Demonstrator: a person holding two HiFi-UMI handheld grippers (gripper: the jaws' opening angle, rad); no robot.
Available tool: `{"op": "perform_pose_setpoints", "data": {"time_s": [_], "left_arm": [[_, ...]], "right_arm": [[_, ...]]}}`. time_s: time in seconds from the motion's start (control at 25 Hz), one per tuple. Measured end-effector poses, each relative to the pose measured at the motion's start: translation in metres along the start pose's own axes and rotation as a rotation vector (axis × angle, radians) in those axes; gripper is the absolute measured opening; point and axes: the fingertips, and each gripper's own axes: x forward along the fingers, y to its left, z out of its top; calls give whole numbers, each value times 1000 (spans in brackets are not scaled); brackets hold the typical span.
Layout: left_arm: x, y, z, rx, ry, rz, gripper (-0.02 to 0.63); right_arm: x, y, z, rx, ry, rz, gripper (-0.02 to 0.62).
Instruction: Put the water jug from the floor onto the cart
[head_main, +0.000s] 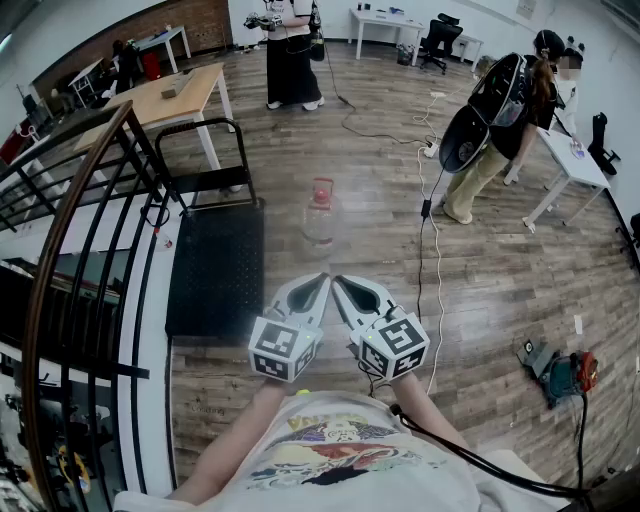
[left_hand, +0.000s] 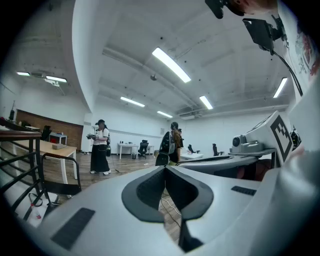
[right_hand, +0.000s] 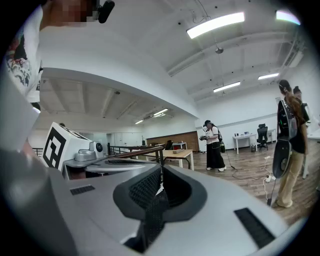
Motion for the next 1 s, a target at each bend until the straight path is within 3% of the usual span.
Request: {"op": "perform_pose_setpoints", "data": {"time_s": [1.0], "left_arm": [[1, 28, -9, 0, 28, -47, 11]], "right_arm": [[31, -2, -12, 33, 23, -60, 32]]}}
